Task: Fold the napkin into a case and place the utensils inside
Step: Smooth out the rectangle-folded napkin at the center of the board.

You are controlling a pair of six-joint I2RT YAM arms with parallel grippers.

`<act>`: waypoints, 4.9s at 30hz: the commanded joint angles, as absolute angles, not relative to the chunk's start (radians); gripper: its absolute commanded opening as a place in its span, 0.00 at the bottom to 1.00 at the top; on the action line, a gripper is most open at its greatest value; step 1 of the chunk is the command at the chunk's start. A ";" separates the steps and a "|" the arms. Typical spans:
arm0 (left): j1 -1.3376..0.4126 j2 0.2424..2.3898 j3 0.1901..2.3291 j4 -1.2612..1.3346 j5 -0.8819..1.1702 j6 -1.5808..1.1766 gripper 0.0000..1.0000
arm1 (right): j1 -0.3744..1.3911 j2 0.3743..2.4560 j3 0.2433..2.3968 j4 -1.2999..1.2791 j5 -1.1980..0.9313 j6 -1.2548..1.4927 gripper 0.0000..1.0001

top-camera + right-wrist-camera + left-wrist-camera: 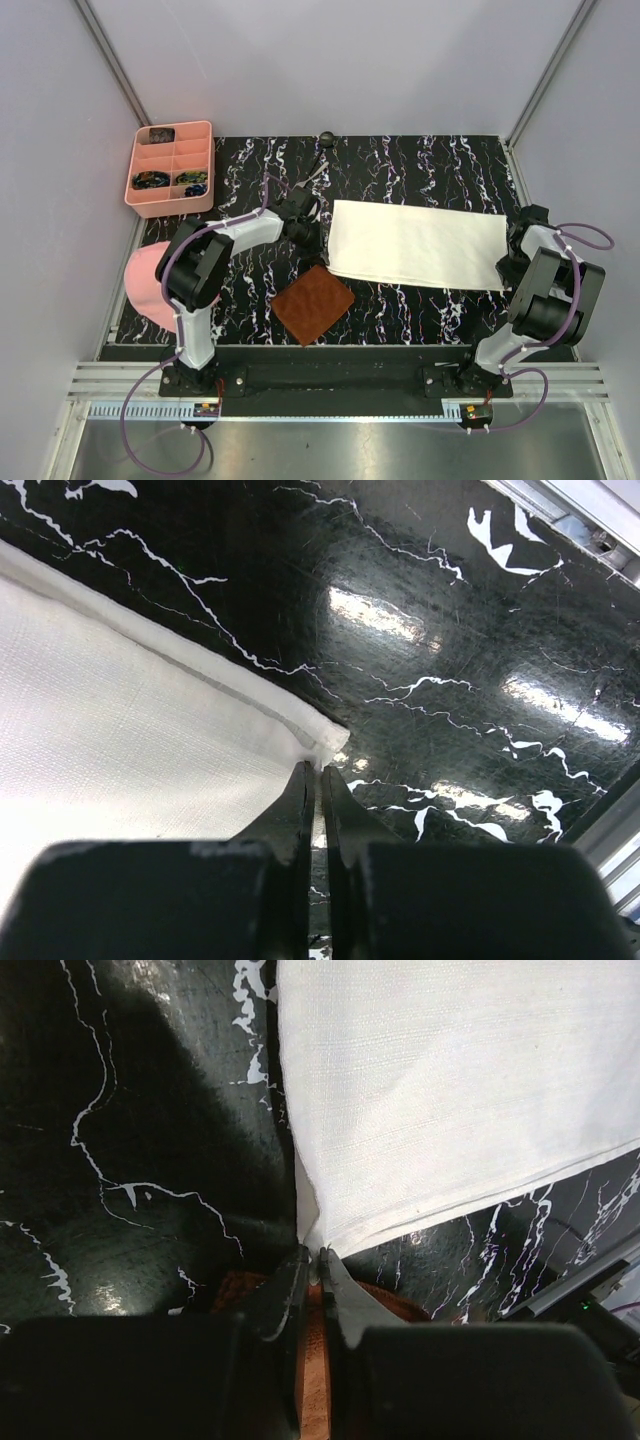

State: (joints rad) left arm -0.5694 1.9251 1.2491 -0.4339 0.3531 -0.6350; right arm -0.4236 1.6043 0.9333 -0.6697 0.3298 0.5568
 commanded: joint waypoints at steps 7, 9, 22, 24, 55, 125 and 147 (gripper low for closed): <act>-0.540 1.852 1.299 -0.422 0.341 -0.577 0.00 | -0.420 1.502 1.009 -0.647 0.312 0.528 0.00; -0.511 1.858 1.331 -0.426 0.345 -0.580 0.00 | -0.422 1.509 1.038 -0.641 0.258 0.526 0.00; -0.540 2.138 1.563 -0.410 0.522 -0.701 0.00 | -0.420 1.701 1.085 -0.586 0.089 0.531 0.00; -0.537 2.172 1.577 -0.411 0.503 -0.727 0.00 | -0.419 1.726 1.088 -0.578 0.084 0.531 0.00; -0.383 2.178 2.088 -0.594 0.330 -0.618 0.00 | -0.350 1.651 1.462 -0.681 0.003 0.503 0.00; -0.425 1.976 1.904 -0.609 0.374 -0.587 0.00 | -0.360 1.591 1.601 -0.807 0.054 0.500 0.00; -0.443 1.888 1.643 -0.557 0.384 -0.606 0.00 | -0.360 1.560 1.438 -0.807 0.067 0.477 0.00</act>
State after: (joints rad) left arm -0.4332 1.9442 1.7180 -0.6022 0.3729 -0.6022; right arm -0.3580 1.6016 1.4742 -0.8120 0.0589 0.5011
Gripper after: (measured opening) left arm 0.008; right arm 0.011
